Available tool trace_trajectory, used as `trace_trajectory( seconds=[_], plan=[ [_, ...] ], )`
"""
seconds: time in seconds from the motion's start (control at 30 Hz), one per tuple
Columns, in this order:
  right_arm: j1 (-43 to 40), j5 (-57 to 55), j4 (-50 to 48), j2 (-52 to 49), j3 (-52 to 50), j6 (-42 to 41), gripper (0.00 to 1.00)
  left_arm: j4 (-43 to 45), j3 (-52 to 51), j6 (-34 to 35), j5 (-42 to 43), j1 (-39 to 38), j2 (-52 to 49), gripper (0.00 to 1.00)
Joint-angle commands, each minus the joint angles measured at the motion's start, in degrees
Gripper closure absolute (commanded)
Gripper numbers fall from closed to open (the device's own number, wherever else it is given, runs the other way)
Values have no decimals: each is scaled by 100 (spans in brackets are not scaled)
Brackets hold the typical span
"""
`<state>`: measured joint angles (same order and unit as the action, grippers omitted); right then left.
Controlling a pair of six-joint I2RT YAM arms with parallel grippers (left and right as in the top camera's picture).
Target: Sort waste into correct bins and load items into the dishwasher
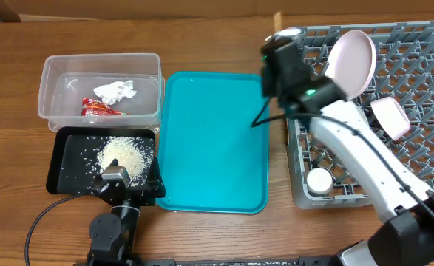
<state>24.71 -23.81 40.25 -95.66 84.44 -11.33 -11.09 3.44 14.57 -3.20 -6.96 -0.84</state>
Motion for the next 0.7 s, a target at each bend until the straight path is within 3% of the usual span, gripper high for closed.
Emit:
trace_trajectory(
  seconds=[0.0, 0.1, 0.27, 0.3, 0.33, 0.37, 0.5, 0.67],
  plan=[
    [-603, -385, -243, -258, 0, 907, 96, 2, -17, -85, 26, 61, 59, 0],
    [-1040, 221, -378, -455, 0, 1318, 96, 2, -17, -85, 26, 61, 59, 0],
    [-1475, 702, -452, -822, 0, 1333, 95, 2, -17, -85, 26, 61, 59, 0],
    [-1510, 697, -496, -855, 0, 1338, 87, 2, -17, -85, 26, 61, 59, 0],
    [-1519, 616, -533, -852, 2, 1453, 59, 2, -20, -85, 26, 61, 59, 0],
    [-1517, 433, -531, -820, 15, 1530, 54, 2, -17, -85, 26, 61, 59, 0],
    [-1307, 70, -140, -483, 177, 1547, 51, 2, -17, -85, 26, 61, 59, 0],
    [-564, 466, 634, 562, 415, 1259, 49, 2, -20, -85, 26, 61, 59, 0]
  ],
)
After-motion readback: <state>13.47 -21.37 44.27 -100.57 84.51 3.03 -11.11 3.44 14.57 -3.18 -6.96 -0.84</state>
